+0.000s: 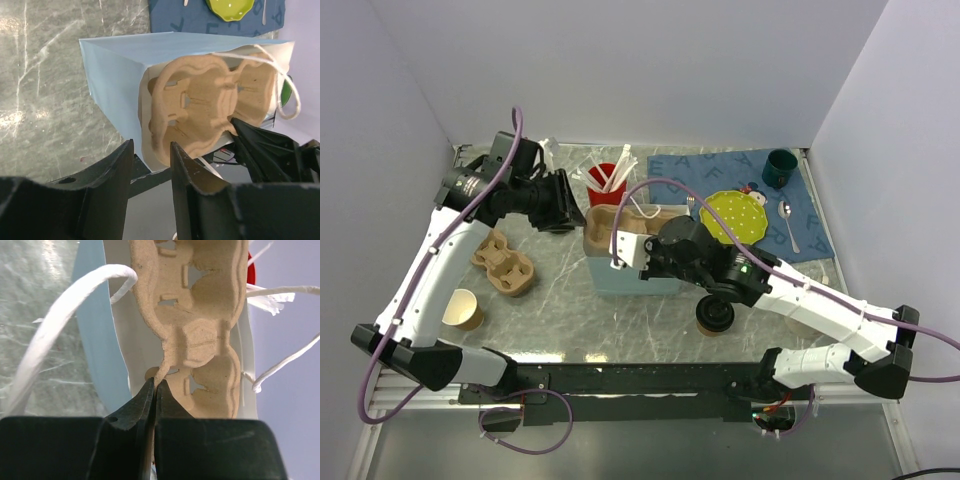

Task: Pack the takeout coffee

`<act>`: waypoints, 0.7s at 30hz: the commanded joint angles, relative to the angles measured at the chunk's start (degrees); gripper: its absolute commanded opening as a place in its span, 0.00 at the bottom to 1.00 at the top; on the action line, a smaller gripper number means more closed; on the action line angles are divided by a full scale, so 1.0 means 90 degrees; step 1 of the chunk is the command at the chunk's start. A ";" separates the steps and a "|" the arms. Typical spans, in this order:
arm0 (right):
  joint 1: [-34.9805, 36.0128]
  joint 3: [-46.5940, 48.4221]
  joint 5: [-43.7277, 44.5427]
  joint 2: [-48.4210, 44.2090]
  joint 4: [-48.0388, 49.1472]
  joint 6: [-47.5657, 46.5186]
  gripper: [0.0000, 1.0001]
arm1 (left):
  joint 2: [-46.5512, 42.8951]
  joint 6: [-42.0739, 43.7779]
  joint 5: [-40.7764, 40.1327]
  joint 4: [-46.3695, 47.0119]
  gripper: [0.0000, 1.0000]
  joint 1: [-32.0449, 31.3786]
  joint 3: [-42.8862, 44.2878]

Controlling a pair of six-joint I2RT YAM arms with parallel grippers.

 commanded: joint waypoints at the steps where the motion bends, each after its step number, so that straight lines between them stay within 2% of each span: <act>1: -0.0119 0.0043 0.0055 0.0129 0.0249 -0.0087 0.00 | -0.0138 0.0076 0.0168 0.0581 0.41 0.0016 -0.0351; 11: -0.0256 0.0014 -0.0023 0.0237 0.0073 -0.0282 0.02 | 0.0018 0.0056 -0.0017 0.1070 0.41 0.0016 -0.0626; 14: -0.0275 0.0034 -0.0081 0.0237 0.0083 -0.0312 0.07 | 0.0047 0.0066 -0.0046 0.1129 0.41 0.0026 -0.0811; 15: -0.0266 0.0024 -0.0110 0.0227 0.0093 -0.0341 0.14 | 0.0076 0.0095 -0.0095 0.1139 0.41 0.0016 -0.0889; 16: -0.0285 -0.0015 -0.0130 0.0208 0.0102 -0.0361 0.16 | 0.0077 0.0105 -0.0114 0.1149 0.41 0.0007 -0.0919; 21: -0.0304 0.0004 -0.0286 0.0208 0.0093 -0.0429 0.17 | 0.0135 0.0163 -0.0212 0.1188 0.41 0.0016 -0.1026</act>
